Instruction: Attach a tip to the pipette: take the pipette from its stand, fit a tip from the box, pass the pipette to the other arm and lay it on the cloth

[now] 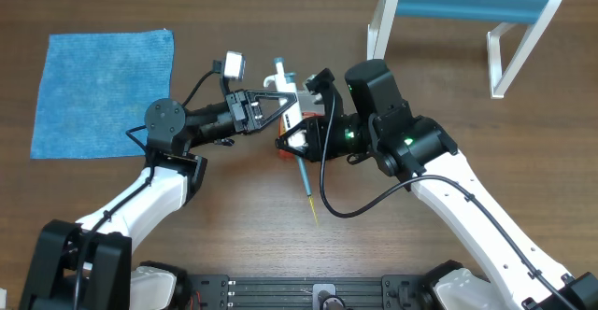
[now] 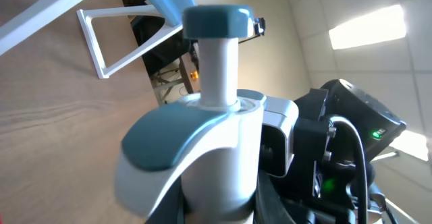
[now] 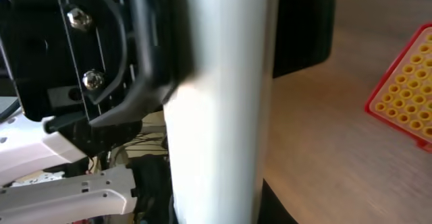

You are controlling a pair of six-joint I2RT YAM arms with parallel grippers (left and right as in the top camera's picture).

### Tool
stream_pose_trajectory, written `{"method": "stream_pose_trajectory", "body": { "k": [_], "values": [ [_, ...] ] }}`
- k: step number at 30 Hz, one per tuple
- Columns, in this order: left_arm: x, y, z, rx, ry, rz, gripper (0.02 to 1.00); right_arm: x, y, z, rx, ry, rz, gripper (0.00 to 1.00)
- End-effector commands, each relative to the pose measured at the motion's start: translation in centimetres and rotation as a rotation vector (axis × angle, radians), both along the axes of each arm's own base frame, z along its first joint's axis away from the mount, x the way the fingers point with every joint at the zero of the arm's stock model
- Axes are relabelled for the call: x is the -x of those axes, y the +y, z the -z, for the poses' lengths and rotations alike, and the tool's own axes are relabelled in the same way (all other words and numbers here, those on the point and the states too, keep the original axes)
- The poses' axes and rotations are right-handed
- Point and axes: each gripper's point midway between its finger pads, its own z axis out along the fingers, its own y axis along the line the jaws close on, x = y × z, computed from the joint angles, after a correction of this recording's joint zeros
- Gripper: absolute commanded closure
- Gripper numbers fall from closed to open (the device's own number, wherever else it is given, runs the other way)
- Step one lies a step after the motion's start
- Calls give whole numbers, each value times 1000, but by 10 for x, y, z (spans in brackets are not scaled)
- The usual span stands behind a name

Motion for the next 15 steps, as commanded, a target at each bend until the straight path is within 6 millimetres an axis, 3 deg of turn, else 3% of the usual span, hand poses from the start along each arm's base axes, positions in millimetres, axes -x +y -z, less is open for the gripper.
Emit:
{"method": "stream_pose_trajectory", "body": {
  "k": [1, 2, 3, 6, 9, 12, 15],
  "values": [
    [-6, -2, -5, -25, -128, -36, 989, 8, 4, -7, -34, 41, -20, 853],
    [-6, -2, -5, -31, -147, -39, 991, 8, 4, -7, -33, 41, -20, 549],
    [-7, -2, -4, -36, -151, -45, 989, 8, 4, -7, -33, 41, -20, 150],
    [-16, 1, 7, -59, -102, -89, 989, 5, 1, -2, -5, 39, 5, 145],
    [-31, 13, 41, -141, 12, -159, 989, -15, -23, 21, 143, -13, 112, 145],
    [-41, 45, 88, -255, 164, -239, 989, -25, -37, 21, 148, -44, 130, 145],
    [-46, 82, 107, -290, 246, -300, 989, -21, -39, 8, 69, -72, 57, 145]
  ]
}}
